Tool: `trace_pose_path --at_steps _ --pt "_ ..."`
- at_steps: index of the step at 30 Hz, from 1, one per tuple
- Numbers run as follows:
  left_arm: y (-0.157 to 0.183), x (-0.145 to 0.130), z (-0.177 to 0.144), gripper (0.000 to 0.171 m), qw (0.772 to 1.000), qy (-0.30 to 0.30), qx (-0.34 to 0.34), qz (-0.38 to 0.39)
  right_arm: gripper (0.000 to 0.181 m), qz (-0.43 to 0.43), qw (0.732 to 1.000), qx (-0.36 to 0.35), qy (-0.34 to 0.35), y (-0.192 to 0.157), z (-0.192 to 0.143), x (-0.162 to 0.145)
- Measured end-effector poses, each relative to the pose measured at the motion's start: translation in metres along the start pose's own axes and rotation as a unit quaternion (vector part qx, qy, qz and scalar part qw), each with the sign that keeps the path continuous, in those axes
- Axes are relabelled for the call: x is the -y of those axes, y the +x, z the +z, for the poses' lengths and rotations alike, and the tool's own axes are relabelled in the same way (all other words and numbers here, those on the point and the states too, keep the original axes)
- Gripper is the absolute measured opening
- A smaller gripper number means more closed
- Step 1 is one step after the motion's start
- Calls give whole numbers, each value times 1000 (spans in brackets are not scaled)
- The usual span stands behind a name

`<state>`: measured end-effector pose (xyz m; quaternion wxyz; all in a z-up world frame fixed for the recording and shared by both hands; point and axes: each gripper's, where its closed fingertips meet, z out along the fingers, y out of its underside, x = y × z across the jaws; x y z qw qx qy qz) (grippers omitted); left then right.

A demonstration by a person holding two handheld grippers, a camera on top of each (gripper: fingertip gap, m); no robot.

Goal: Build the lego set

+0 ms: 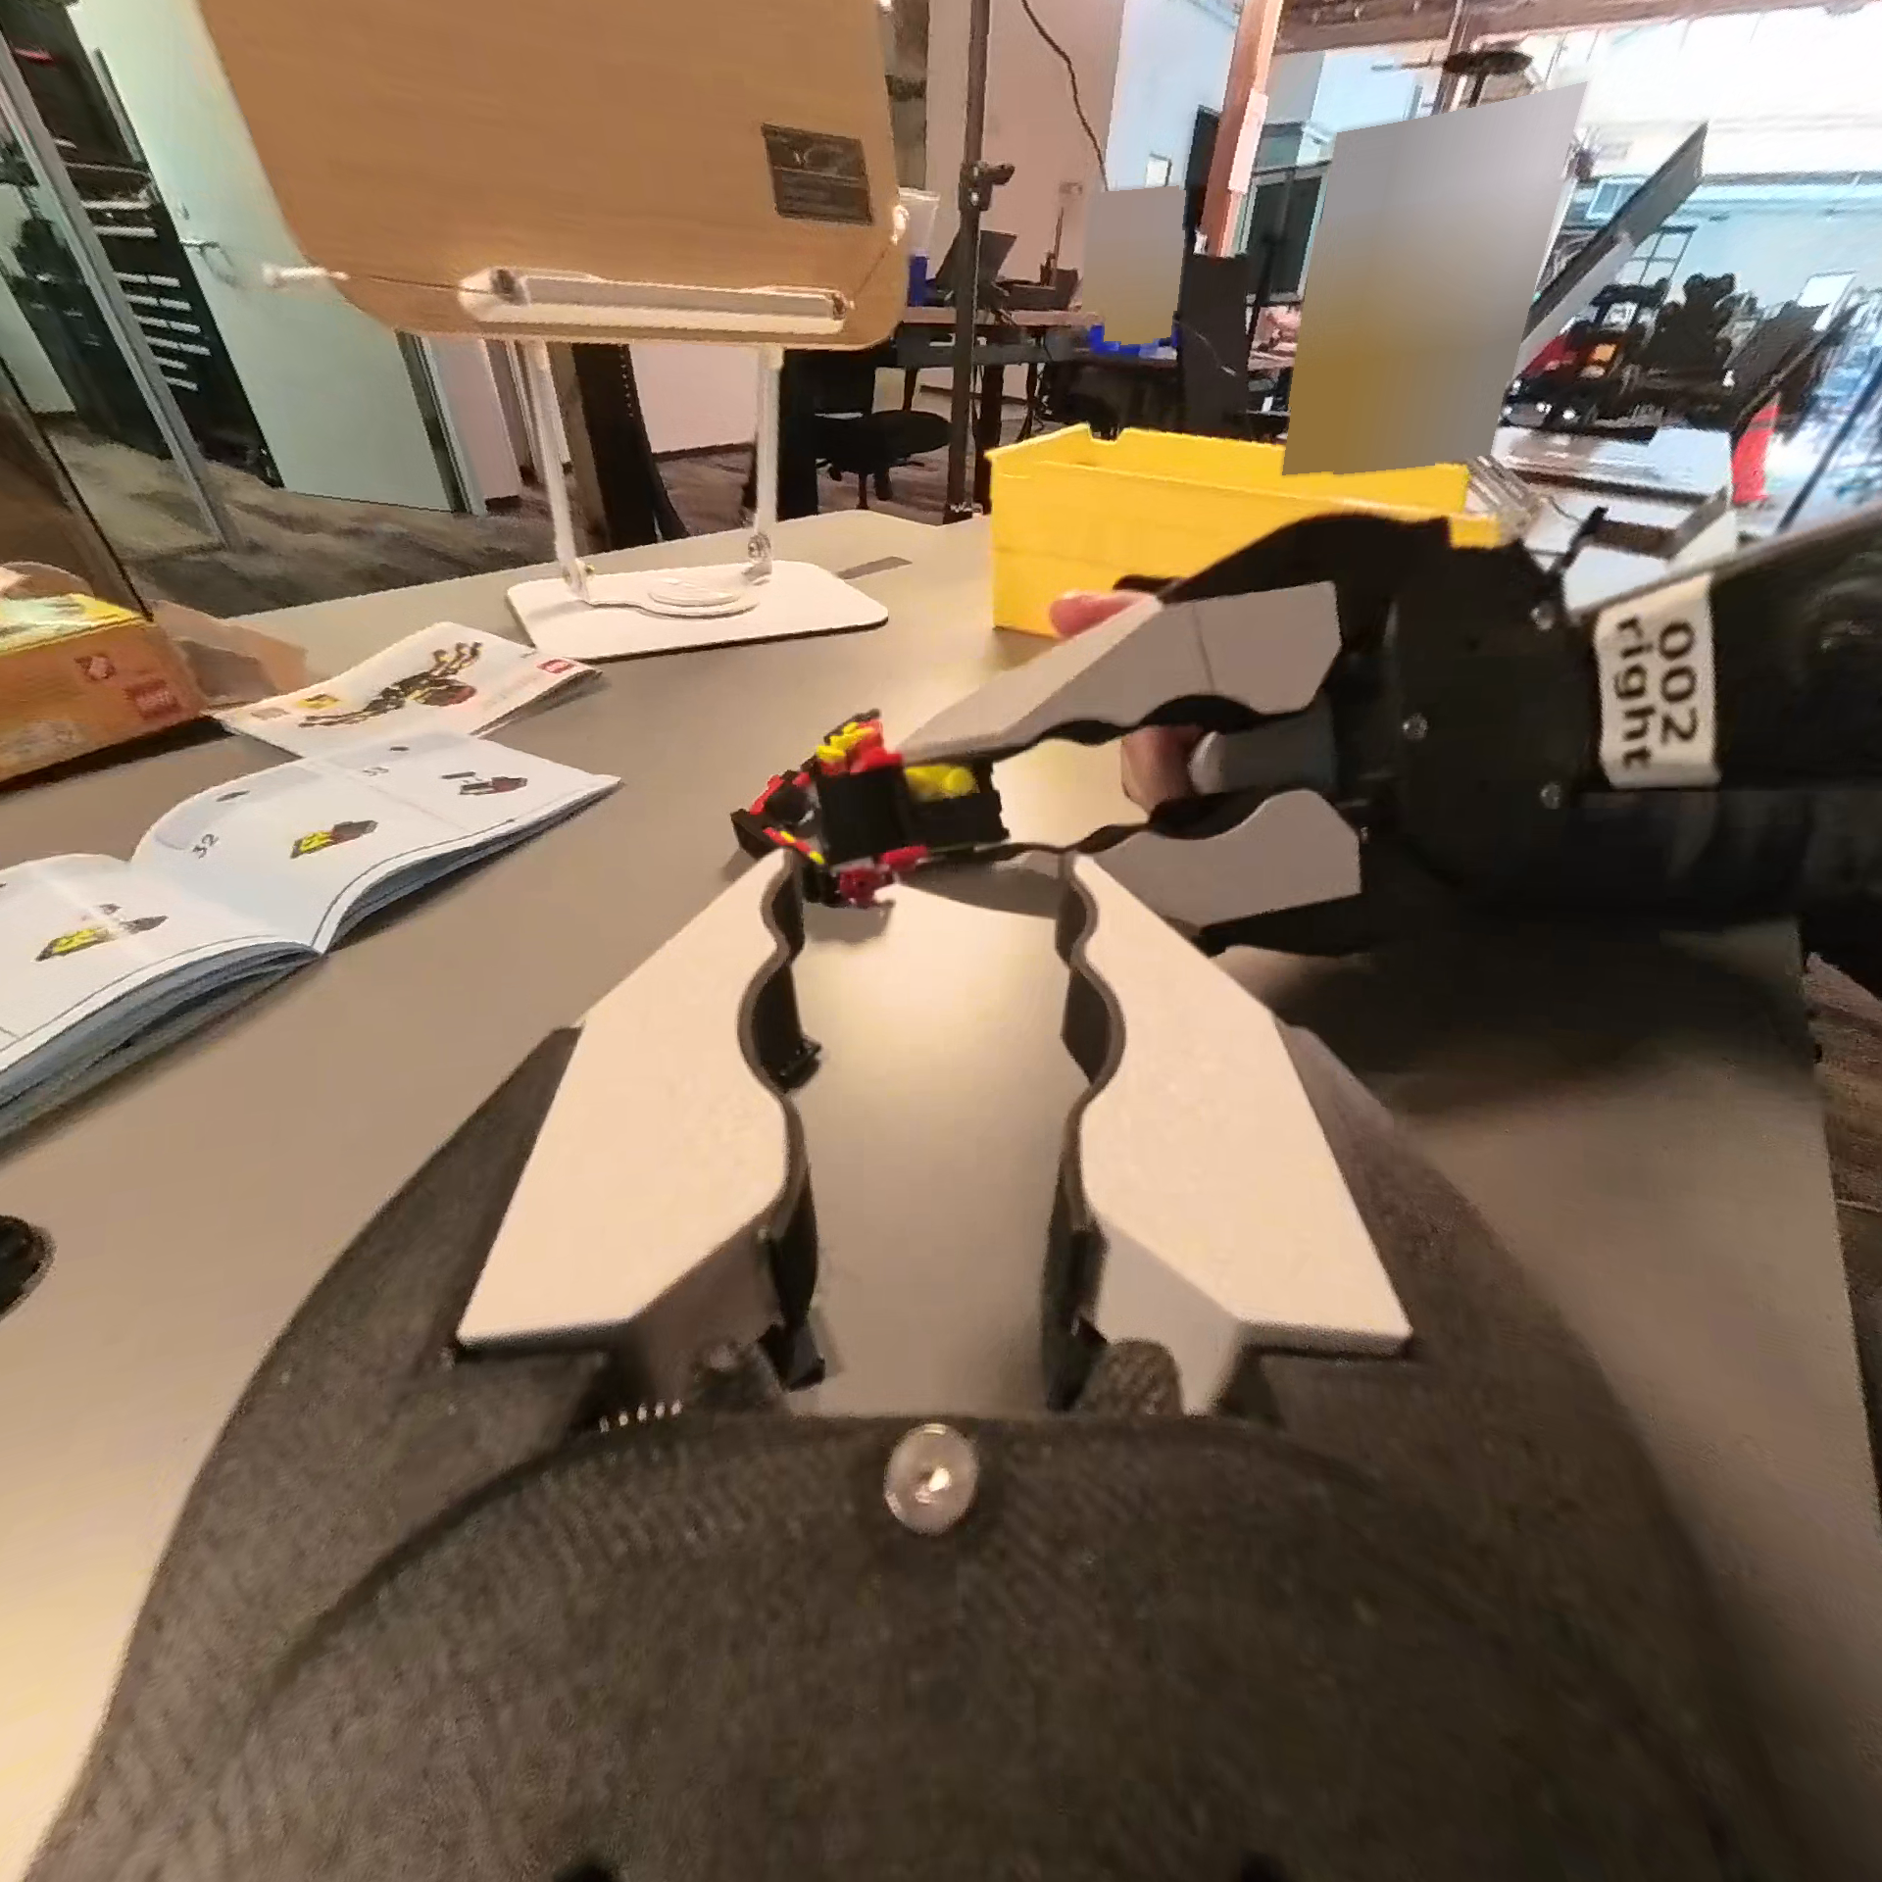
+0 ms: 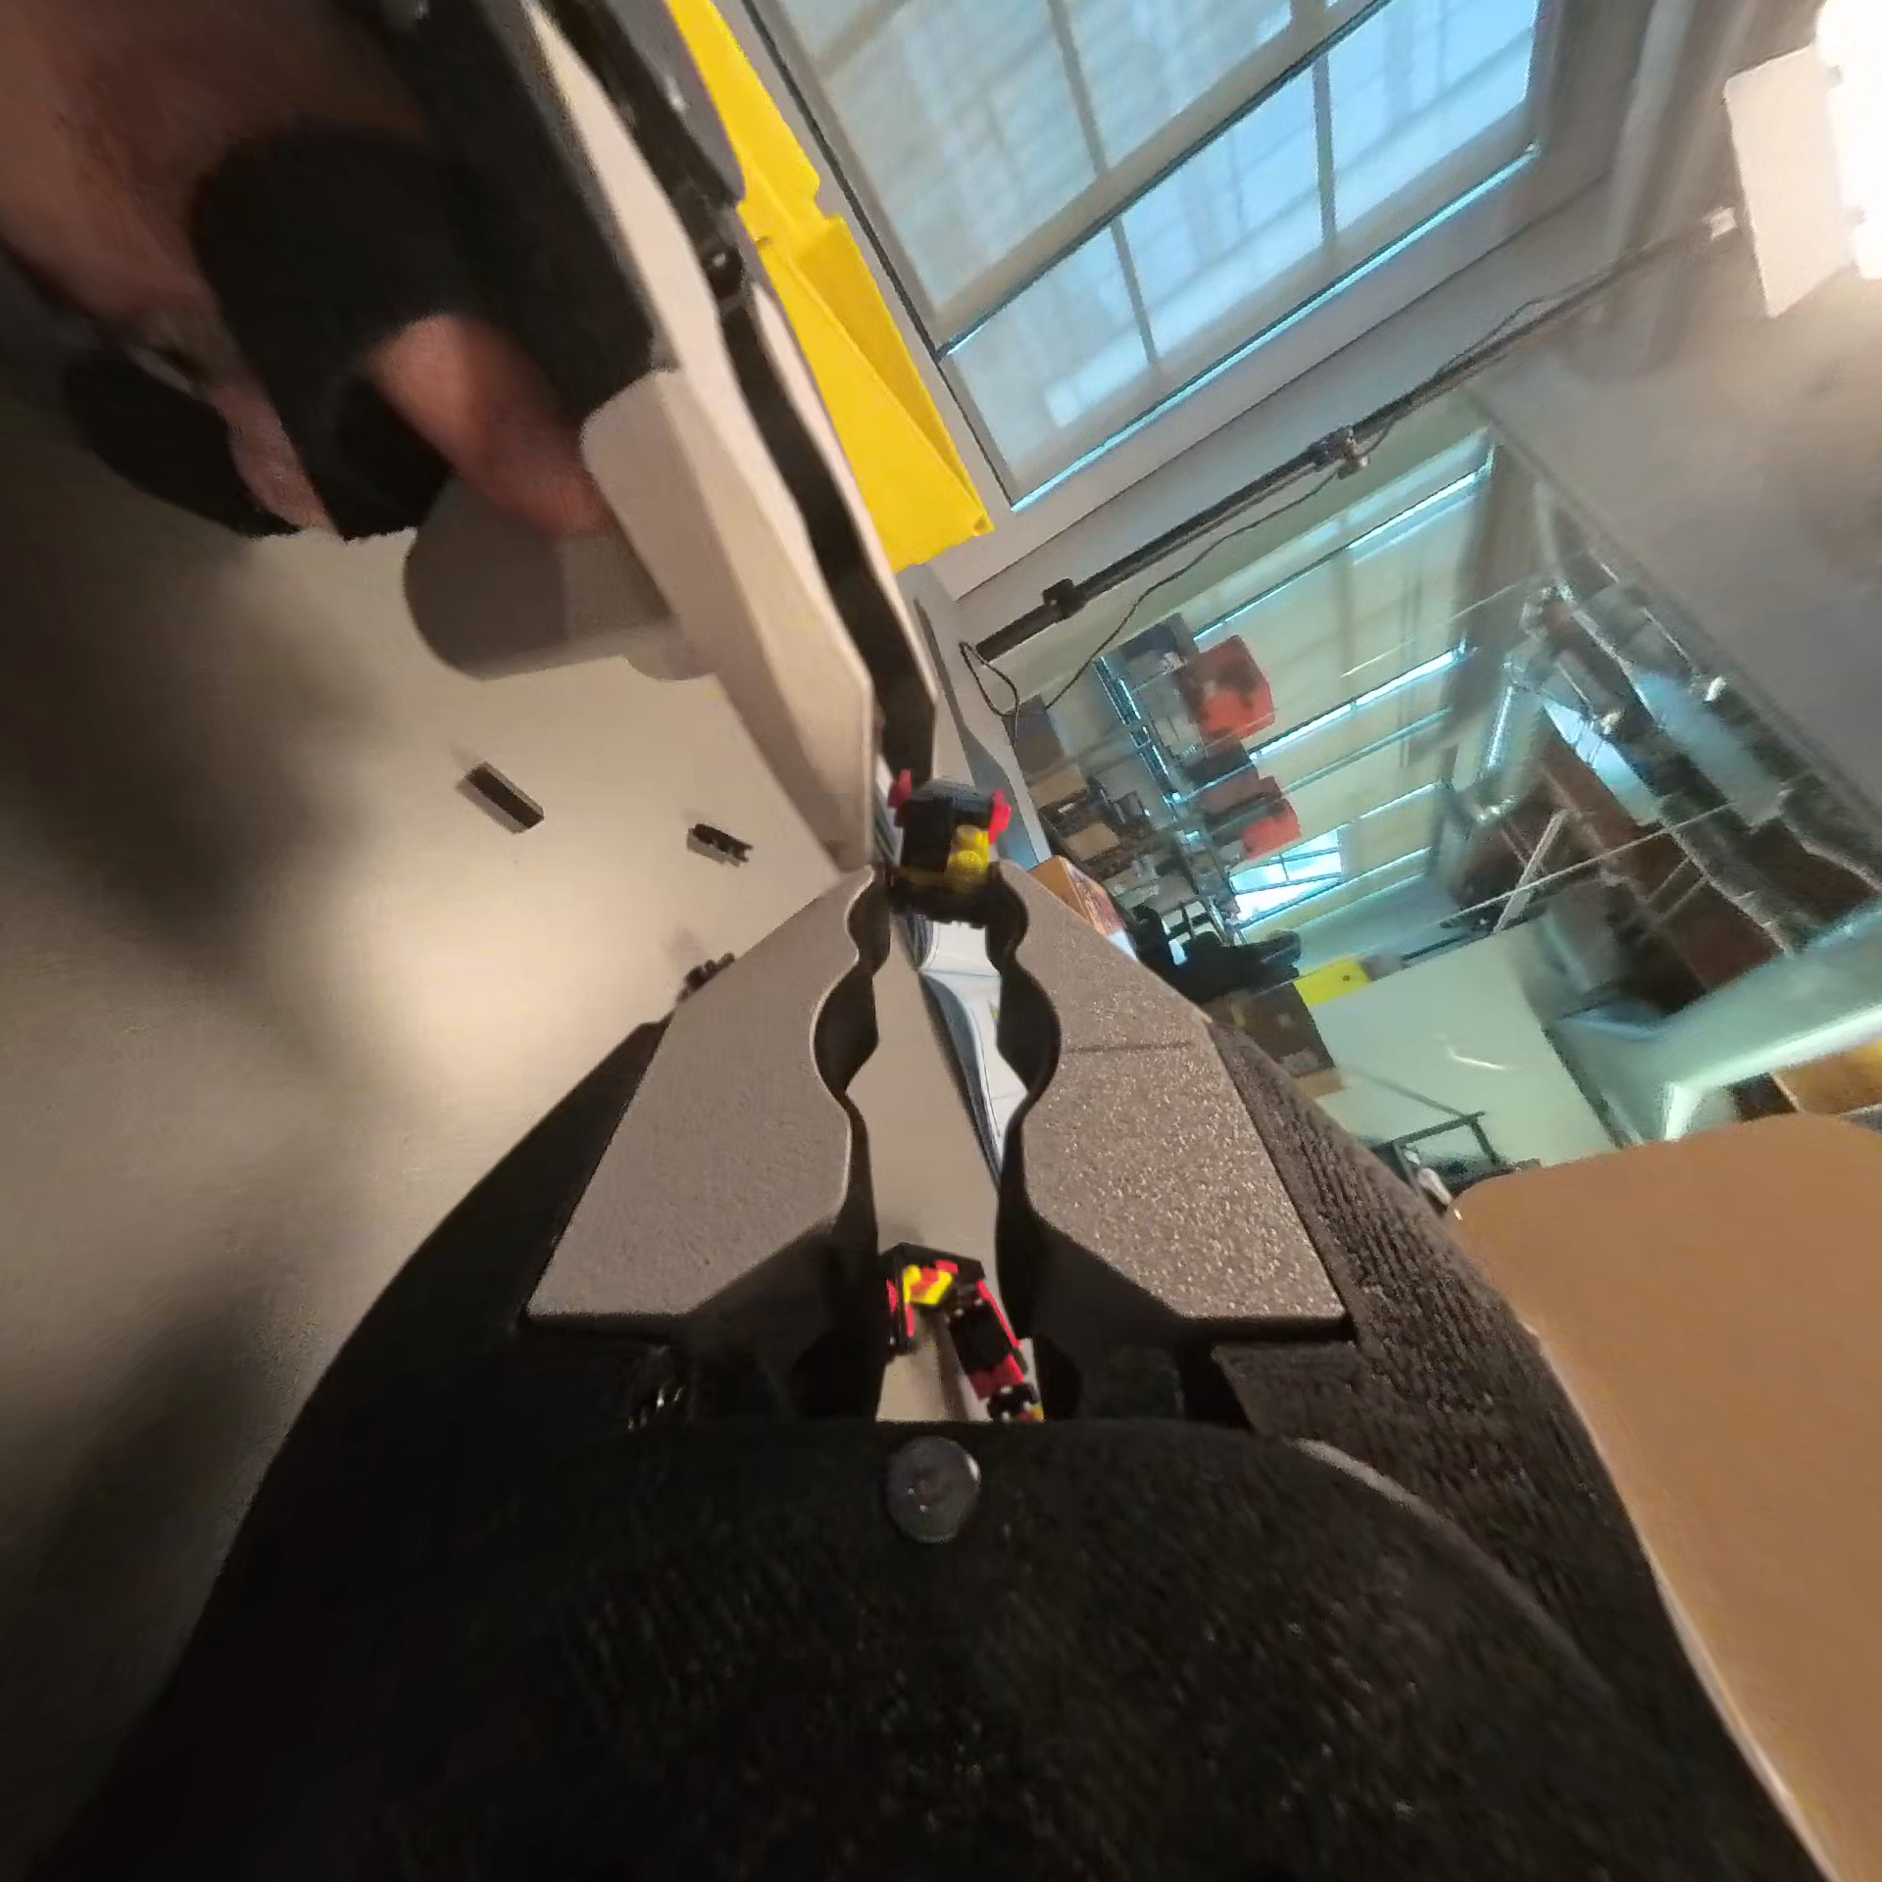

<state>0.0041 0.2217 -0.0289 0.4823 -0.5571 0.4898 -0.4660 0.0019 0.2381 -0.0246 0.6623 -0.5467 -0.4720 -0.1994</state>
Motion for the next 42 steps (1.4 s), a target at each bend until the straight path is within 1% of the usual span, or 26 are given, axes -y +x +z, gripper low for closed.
trace_pose_path --at_steps 3,8,10,12,13,16,19,21,23,25,28,31,34,37,39,42 --pt "-5 3 -4 47 1000 12 3 -11 16 -32 999 3 -2 -7 1 -2" --pt "-7 -6 -4 41 999 -26 -7 -31 16 -11 999 41 -2 -20 2 1" --pt "-2 -10 -4 34 997 -48 -34 -49 16 -3 999 52 -1 -24 1 1" --pt "-2 -17 -8 36 993 -75 -61 -63 16 5 998 59 3 -26 2 4" --pt "-1 -18 -10 36 990 -83 -77 -81 16 9 998 62 6 -28 3 7" --pt "6 -23 -20 33 973 -109 -137 -150 16 31 996 84 16 -38 7 19" --pt "5 -36 -39 32 950 -162 -161 -212 18 56 989 133 14 -57 15 30" --pt "0 -50 -55 33 935 -214 -148 -239 31 66 983 172 17 -68 18 34" --pt "-7 -64 -72 33 920 -272 -127 -253 34 88 973 212 17 -73 19 29" --pt "-9 -72 -87 33 904 -325 -120 -252 34 145 956 256 1 -74 21 16" --pt "-11 -80 -100 33 881 -397 -118 -227 33 228 918 323 -43 -81 24 2" --pt "-8 -90 -107 33 853 -464 -136 -197 31 236 895 370 -78 -95 26 -7" --pt "-3 -89 -106 33 833 -490 -168 -196 29 246 885 389 -75 -100 29 -4" --pt "-4 -89 -106 33 816 -515 -185 -186 29 250 878 402 -72 -101 32 -4" --pt "-7 -88 -104 35 813 -523 -181 -182 30 247 874 413 -65 -101 32 -3" --pt "-15 -85 -98 50 828 -510 -167 -165 30 244 870 424 -58 -100 32 -5"
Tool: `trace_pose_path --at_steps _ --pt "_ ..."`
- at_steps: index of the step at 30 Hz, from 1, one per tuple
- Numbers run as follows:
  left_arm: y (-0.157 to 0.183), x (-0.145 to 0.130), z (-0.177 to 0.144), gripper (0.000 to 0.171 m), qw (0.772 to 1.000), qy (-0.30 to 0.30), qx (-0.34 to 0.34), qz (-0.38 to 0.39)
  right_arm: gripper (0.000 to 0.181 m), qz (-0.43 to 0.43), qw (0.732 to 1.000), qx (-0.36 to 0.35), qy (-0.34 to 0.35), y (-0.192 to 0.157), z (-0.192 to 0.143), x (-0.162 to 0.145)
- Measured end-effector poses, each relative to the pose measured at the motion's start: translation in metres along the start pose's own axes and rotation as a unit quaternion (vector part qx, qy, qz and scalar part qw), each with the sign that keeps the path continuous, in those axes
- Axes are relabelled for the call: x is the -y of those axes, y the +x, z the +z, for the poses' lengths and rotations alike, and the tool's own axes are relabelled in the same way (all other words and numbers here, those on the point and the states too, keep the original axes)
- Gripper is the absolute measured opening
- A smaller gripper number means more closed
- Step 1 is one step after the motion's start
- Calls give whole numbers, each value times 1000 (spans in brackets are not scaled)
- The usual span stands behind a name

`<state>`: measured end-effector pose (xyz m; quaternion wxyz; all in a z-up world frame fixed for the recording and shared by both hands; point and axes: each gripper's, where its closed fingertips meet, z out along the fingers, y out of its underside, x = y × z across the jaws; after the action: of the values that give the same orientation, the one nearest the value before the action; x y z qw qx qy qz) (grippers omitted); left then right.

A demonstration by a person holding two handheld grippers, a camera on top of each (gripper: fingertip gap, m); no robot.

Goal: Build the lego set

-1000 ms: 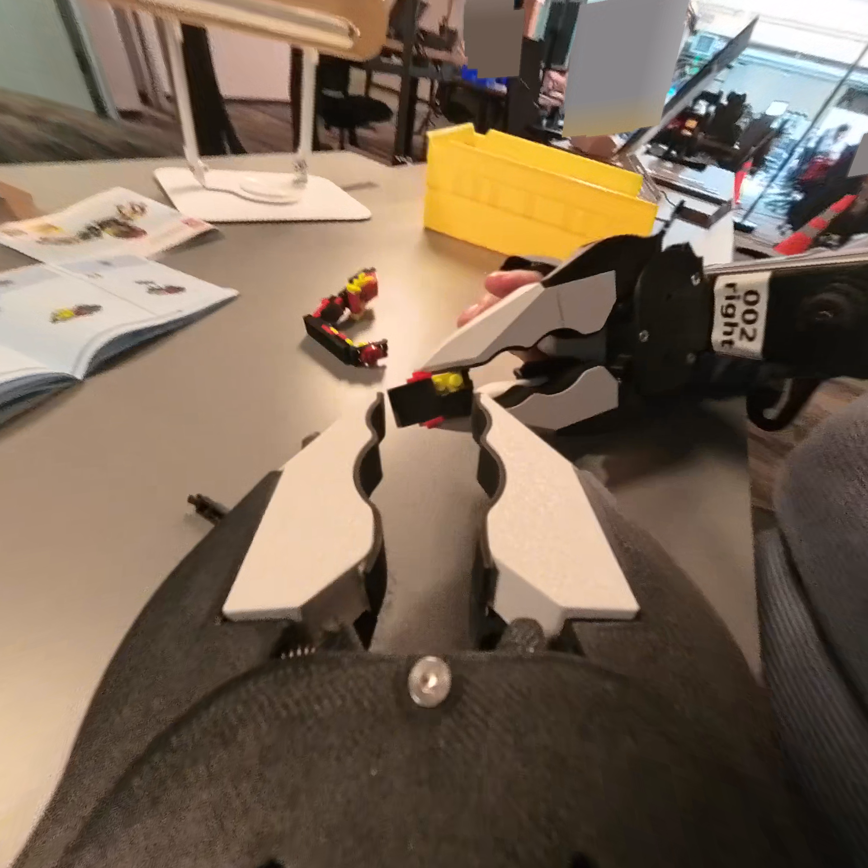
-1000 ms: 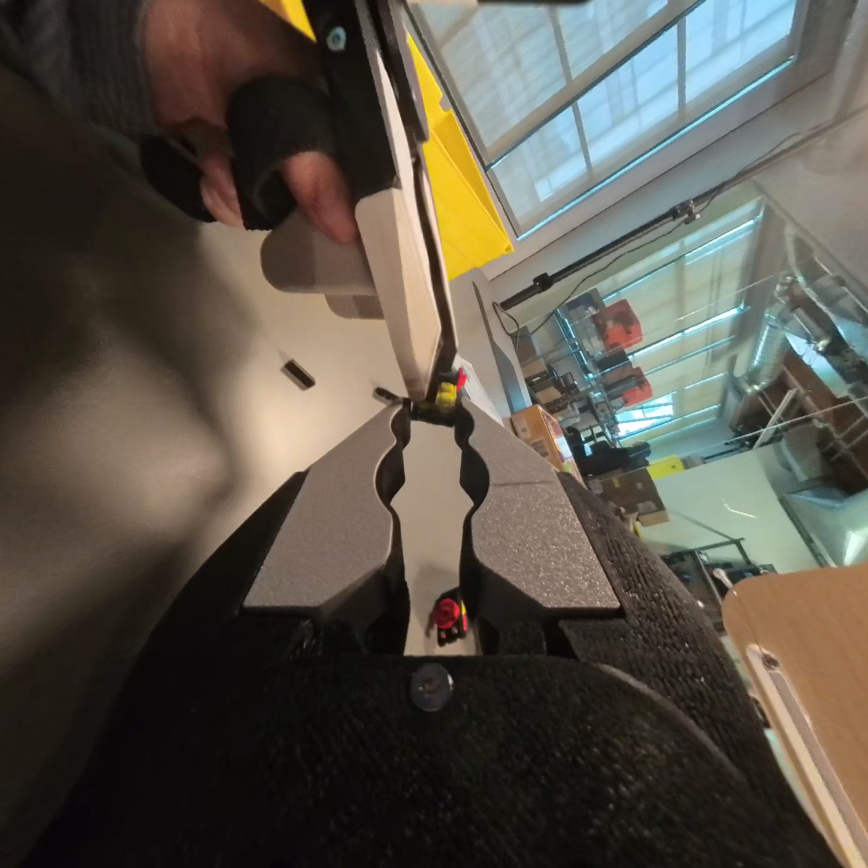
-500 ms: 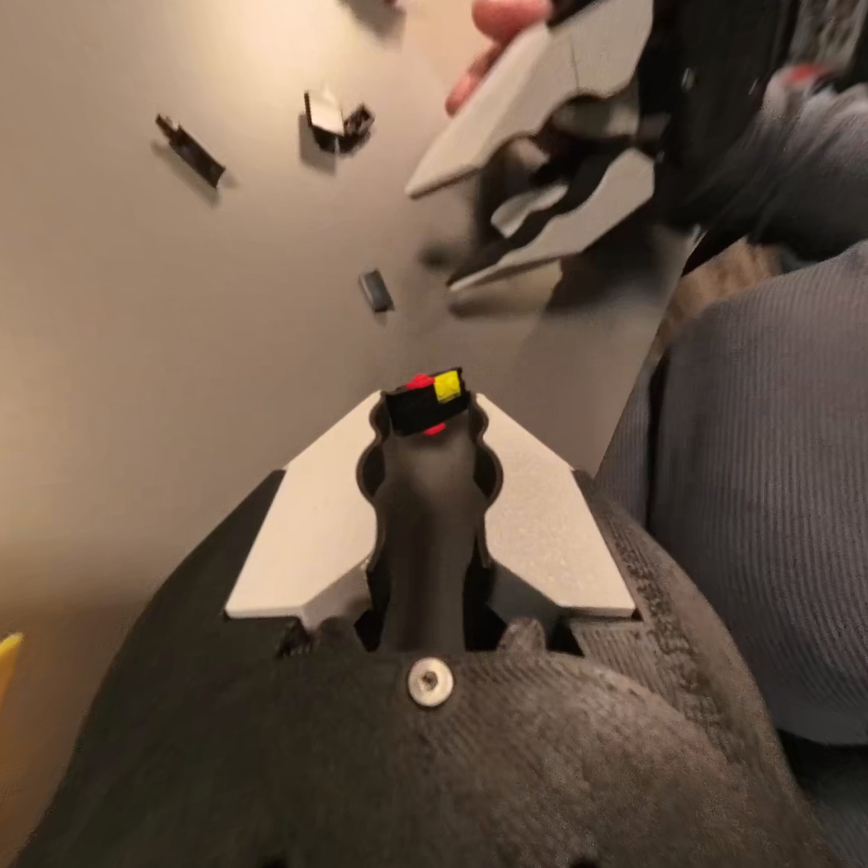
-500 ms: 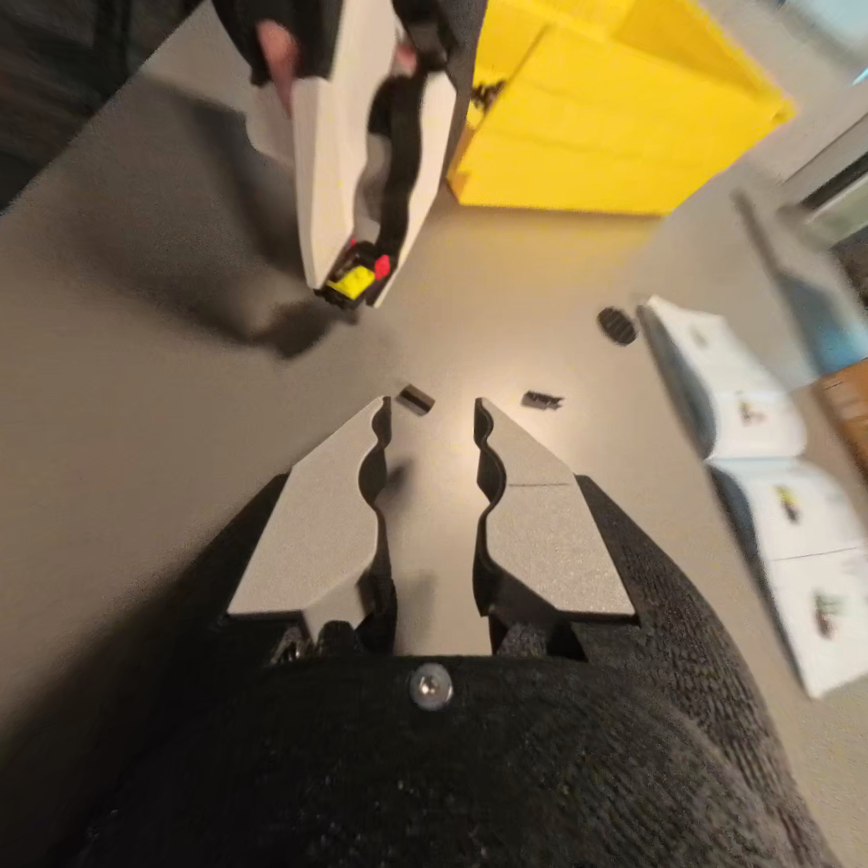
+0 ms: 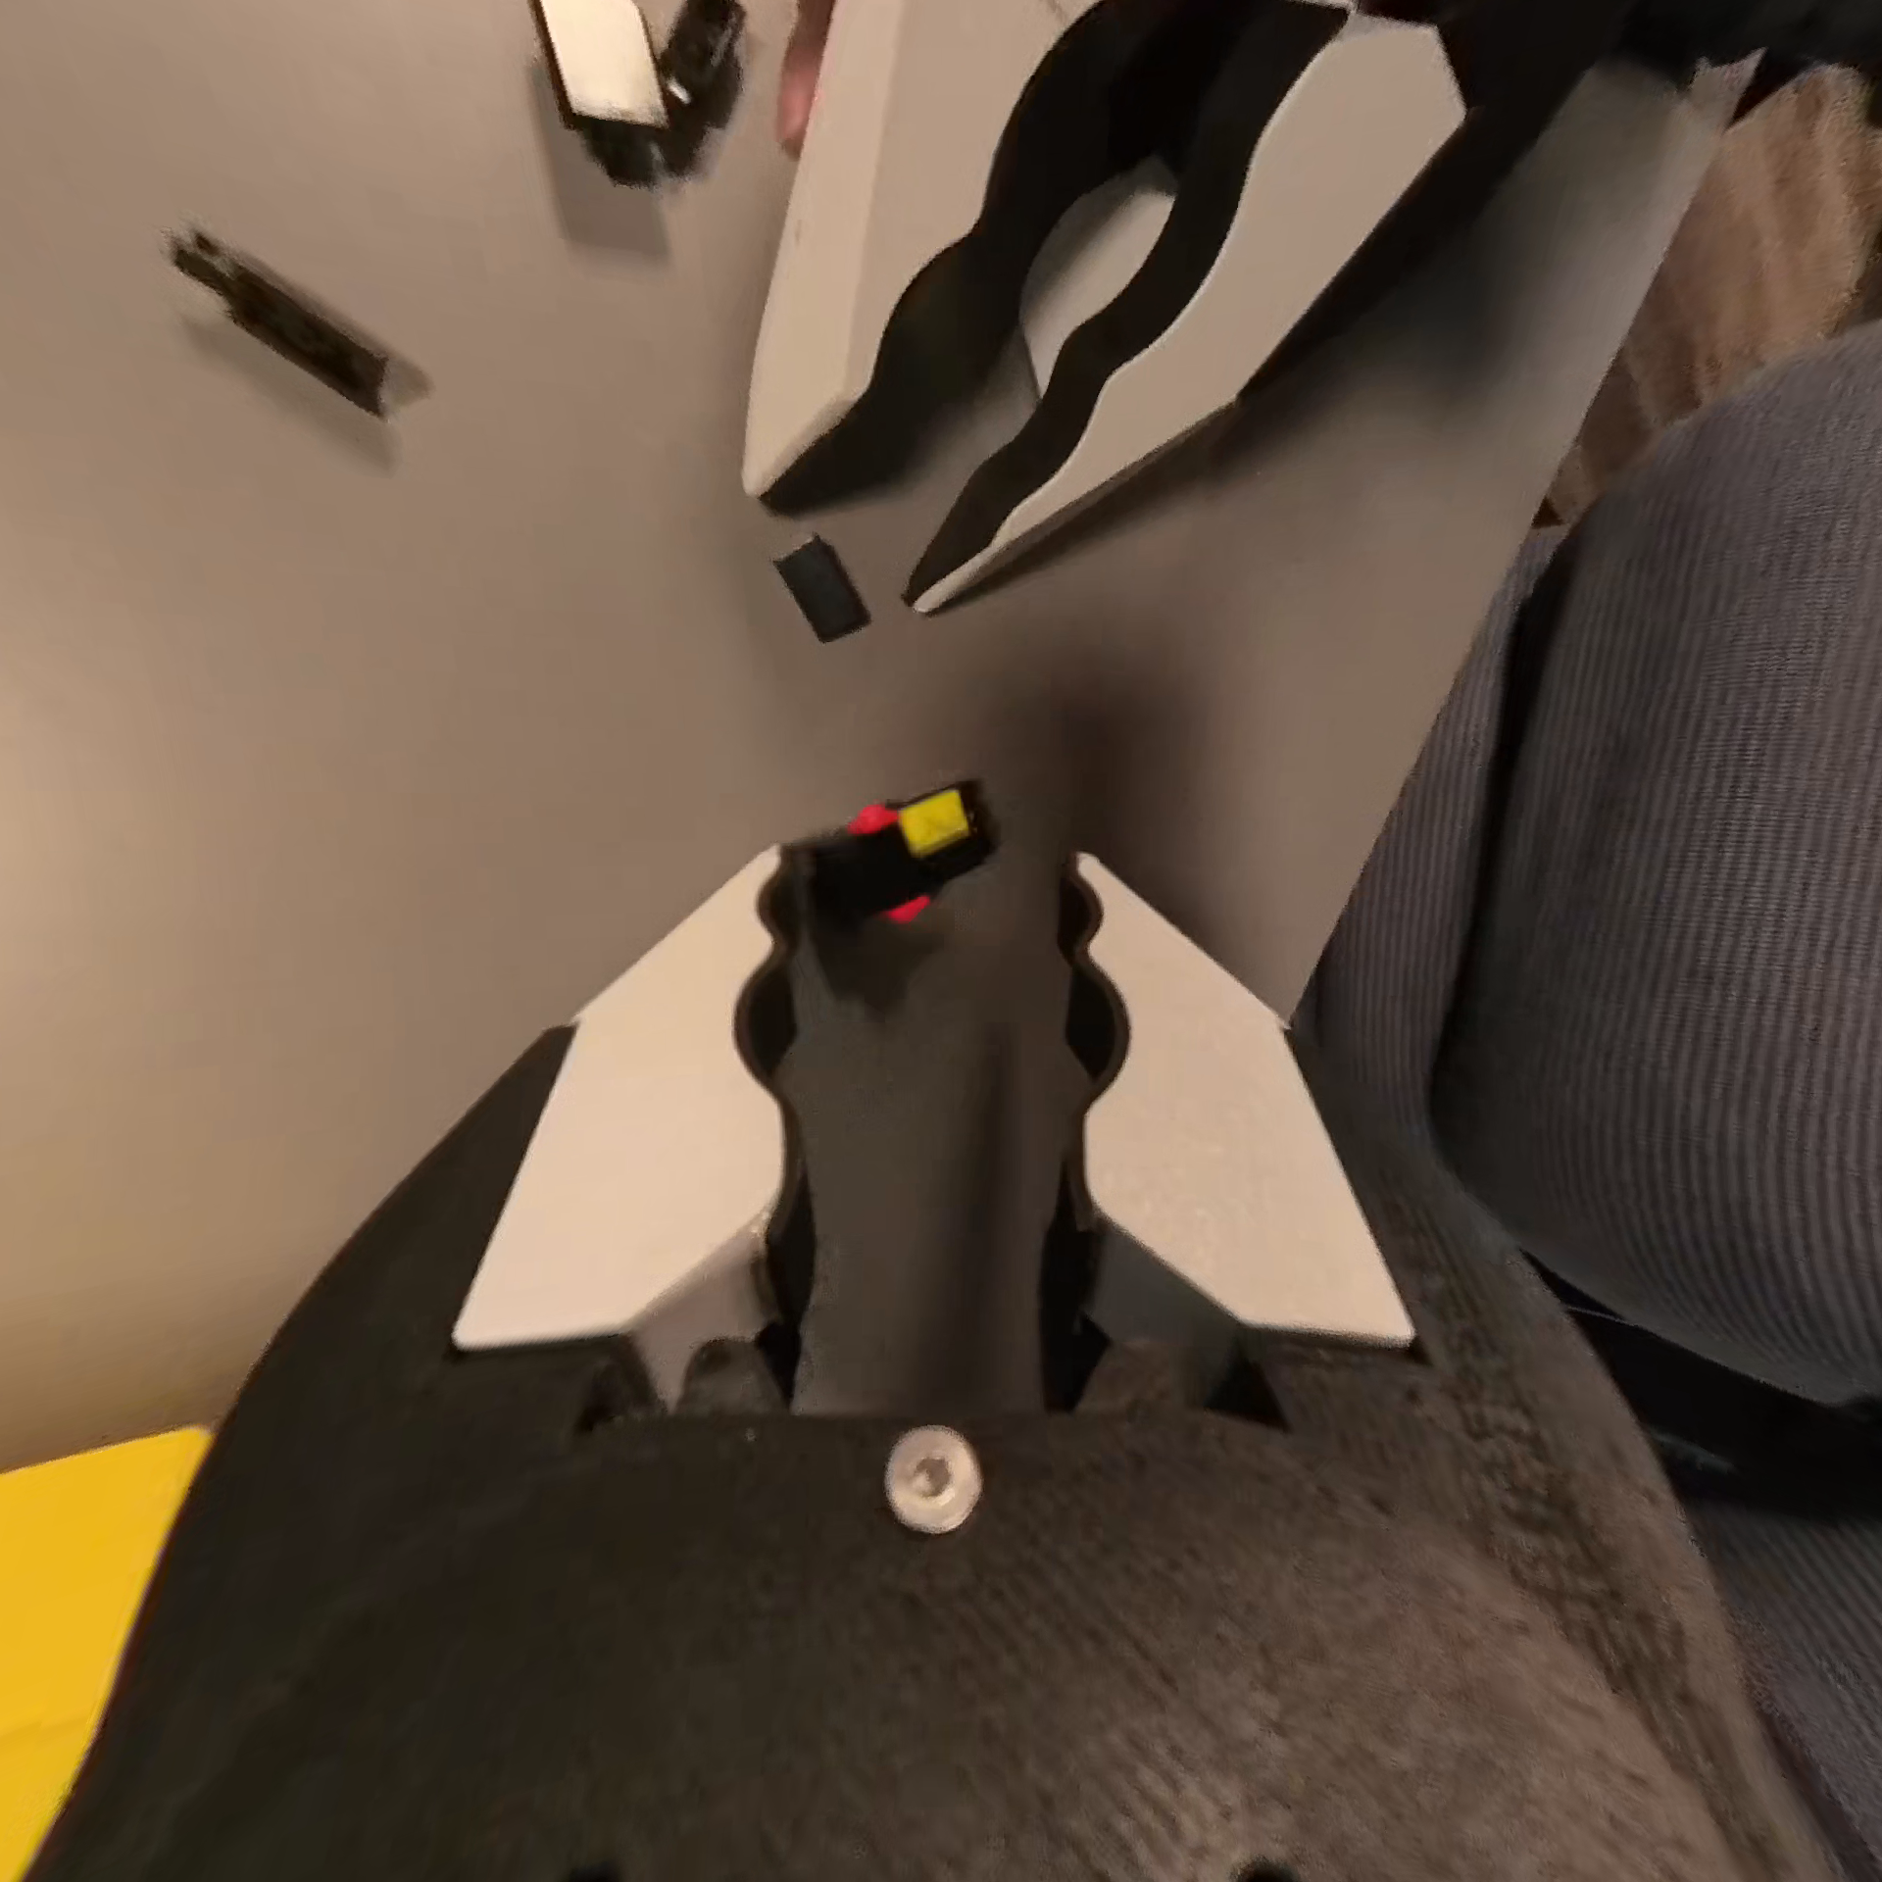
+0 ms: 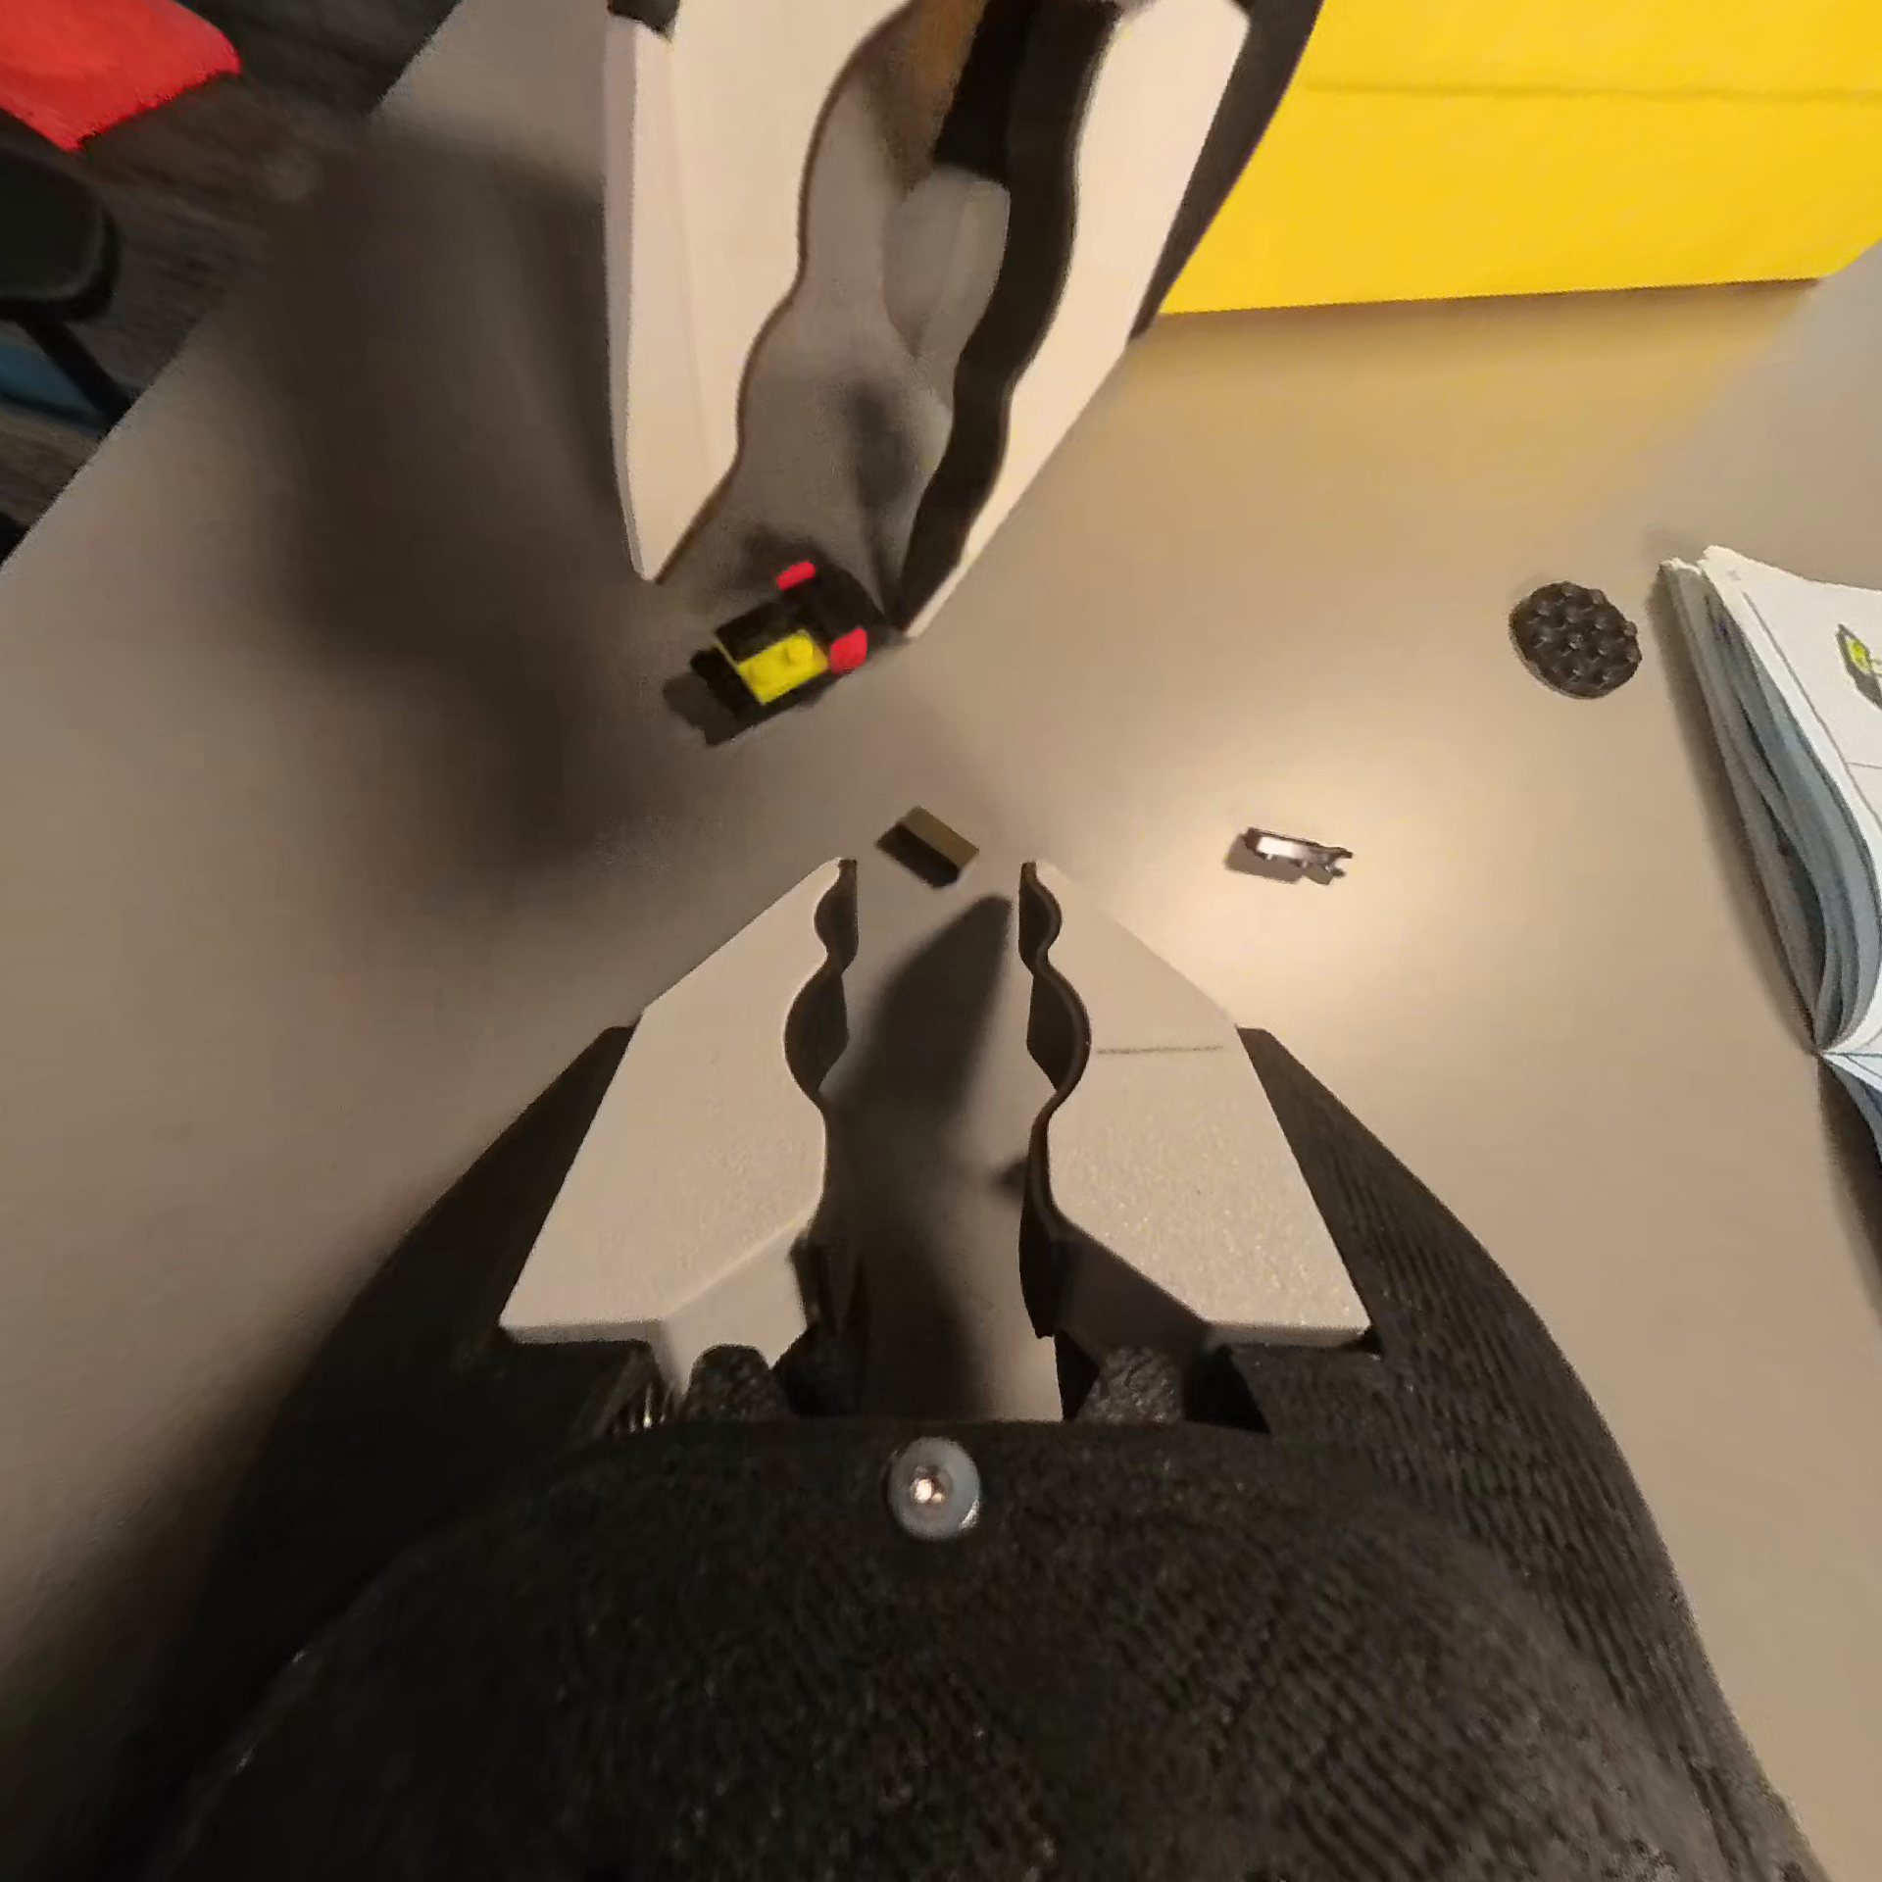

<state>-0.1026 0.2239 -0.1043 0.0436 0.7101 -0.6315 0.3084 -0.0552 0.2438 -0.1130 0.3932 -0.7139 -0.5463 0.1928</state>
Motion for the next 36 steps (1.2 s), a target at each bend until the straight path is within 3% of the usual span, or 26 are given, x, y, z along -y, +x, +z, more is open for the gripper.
trace_pose_path --at_steps 4,7,11,18,22,26,31,36 --pt "-11 -2 -11 69 996 48 69 -12 30 -5 1000 1 5 3 -3 -2" --pt "-5 4 -16 67 984 140 111 10 30 -17 1000 12 6 -1 -3 -1" --pt "1 6 -7 63 961 210 170 56 30 -30 999 17 8 1 0 1" --pt "-4 6 15 65 955 187 221 57 28 -33 998 46 8 -7 0 1" --pt "-6 8 14 61 953 200 221 59 24 -18 992 123 7 -28 -6 0" --pt "-7 6 14 55 949 202 231 73 24 -9 992 111 53 -19 -11 16" --pt "-5 5 16 41 947 198 228 107 30 -85 986 138 41 -20 -4 16" --pt "-6 4 15 41 948 201 217 112 32 -72 977 201 -3 -26 1 4"
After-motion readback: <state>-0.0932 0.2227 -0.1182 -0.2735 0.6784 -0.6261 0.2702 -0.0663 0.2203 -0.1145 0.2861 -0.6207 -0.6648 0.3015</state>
